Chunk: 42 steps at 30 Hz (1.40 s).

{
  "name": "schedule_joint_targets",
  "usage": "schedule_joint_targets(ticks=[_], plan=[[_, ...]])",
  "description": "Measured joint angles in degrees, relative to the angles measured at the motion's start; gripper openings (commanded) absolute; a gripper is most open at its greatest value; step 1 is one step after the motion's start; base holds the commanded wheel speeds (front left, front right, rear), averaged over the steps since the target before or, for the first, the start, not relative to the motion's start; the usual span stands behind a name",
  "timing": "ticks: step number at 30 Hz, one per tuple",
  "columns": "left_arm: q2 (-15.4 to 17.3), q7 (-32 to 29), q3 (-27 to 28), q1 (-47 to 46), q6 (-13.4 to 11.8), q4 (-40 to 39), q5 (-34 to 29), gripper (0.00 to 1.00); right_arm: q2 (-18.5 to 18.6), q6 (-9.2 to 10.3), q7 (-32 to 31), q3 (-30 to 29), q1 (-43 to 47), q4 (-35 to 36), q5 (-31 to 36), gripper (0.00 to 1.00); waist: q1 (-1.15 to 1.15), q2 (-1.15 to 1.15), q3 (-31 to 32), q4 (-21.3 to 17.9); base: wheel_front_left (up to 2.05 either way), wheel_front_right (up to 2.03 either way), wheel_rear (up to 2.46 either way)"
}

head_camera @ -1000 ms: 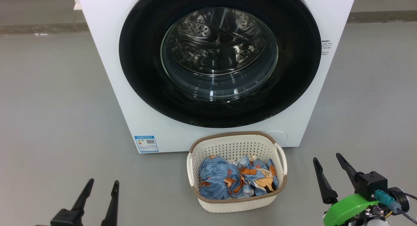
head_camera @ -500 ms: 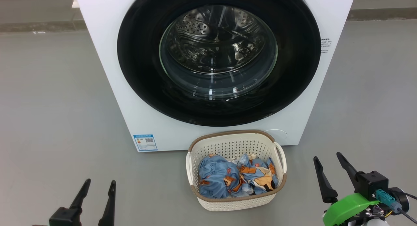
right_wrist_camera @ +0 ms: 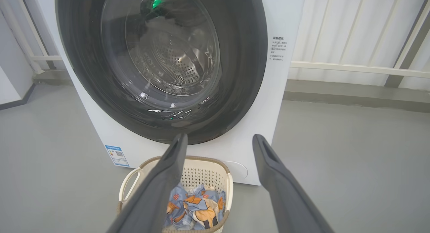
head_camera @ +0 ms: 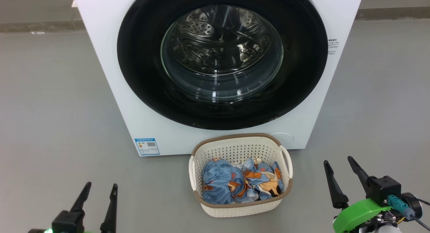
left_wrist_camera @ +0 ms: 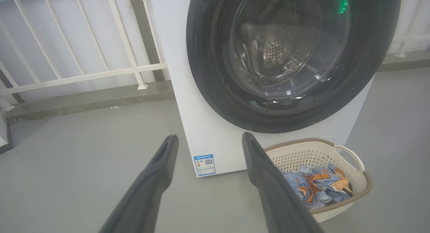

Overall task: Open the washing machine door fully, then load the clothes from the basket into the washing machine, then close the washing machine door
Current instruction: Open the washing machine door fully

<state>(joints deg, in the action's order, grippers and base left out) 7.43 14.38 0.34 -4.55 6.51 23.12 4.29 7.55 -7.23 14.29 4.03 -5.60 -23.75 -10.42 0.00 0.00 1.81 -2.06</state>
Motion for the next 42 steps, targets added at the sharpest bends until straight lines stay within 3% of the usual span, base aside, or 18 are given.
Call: schedule_joint_targets(ticks=[26, 40, 41, 42], plan=[[-0.9, 0.0, -0.1, -1.1, 0.1, -0.7, 0.8, 1.0, 0.0, 0.0, 0.0, -1.0, 0.0, 0.2, 0.3, 1.0, 0.0, 0.0, -1.2, -0.7, 1.13, 1.12, -2.25], [-0.9, 0.0, -0.4, -1.1, 0.6, -0.7, 1.1, 1.0, -0.1, 0.0, 0.0, -1.8, 0.0, 0.5, 0.2, 1.0, 0.0, 0.0, -1.2, -0.5, 0.36, 0.36, -0.72], [-0.9, 0.0, -0.5, -1.1, 0.6, -0.7, 1.1, 1.0, -0.3, 0.0, 0.0, -1.8, -0.1, 0.6, -0.2, 0.94, 0.0, 0.0, -1.2, -0.4, 0.0, 0.0, 0.0], [-0.9, 0.0, -0.5, -1.1, 0.6, -0.7, 1.1, 1.0, -0.3, 0.0, 0.0, -1.8, -0.1, 0.6, -0.7, 0.75, 0.0, 0.0, -1.3, -0.3, 0.0, 0.0, 0.0]])
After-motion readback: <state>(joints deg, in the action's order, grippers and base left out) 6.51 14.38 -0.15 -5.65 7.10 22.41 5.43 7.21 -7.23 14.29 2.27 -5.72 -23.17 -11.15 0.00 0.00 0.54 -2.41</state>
